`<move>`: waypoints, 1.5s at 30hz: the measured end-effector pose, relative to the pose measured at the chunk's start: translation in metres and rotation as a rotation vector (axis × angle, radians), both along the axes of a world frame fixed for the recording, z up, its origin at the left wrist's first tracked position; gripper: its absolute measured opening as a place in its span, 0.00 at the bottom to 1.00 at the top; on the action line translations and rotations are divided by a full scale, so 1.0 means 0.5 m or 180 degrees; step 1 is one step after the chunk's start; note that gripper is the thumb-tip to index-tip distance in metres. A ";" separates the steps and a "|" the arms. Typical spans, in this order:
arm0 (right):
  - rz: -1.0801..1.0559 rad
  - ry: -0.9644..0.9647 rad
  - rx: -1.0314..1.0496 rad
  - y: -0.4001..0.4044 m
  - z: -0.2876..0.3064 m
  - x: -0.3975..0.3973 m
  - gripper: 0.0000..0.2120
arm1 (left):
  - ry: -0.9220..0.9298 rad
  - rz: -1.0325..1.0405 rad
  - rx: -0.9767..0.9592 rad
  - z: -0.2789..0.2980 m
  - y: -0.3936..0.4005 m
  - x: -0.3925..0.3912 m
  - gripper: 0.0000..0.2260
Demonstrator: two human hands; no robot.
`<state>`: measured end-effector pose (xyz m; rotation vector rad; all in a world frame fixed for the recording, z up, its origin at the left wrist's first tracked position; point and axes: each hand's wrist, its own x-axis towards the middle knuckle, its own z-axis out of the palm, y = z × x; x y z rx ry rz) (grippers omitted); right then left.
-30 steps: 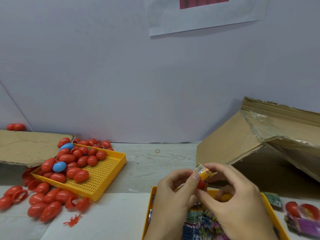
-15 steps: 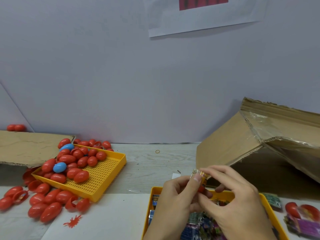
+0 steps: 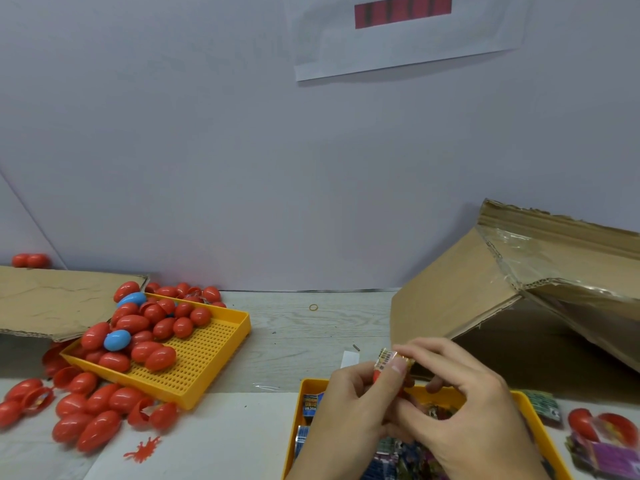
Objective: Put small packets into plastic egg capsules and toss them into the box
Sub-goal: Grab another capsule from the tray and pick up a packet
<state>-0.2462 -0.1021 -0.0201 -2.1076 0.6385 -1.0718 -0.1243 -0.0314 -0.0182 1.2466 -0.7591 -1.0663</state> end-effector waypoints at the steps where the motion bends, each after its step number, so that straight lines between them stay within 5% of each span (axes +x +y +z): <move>1: -0.0009 -0.0004 0.0006 -0.001 -0.001 0.000 0.25 | -0.0007 -0.0021 0.0012 0.000 0.000 0.001 0.15; 19: 0.0106 -0.0011 0.0441 0.002 0.005 -0.003 0.20 | 0.0394 -0.0039 0.0205 -0.004 0.005 -0.002 0.26; 31: -0.0103 -0.0029 0.0388 -0.007 0.000 -0.002 0.27 | 0.0230 0.0317 -0.0027 -0.007 -0.005 0.002 0.19; 45: -0.0007 0.0078 0.0495 -0.012 -0.011 -0.002 0.21 | 0.0117 -0.0085 -0.0020 -0.004 -0.002 0.001 0.19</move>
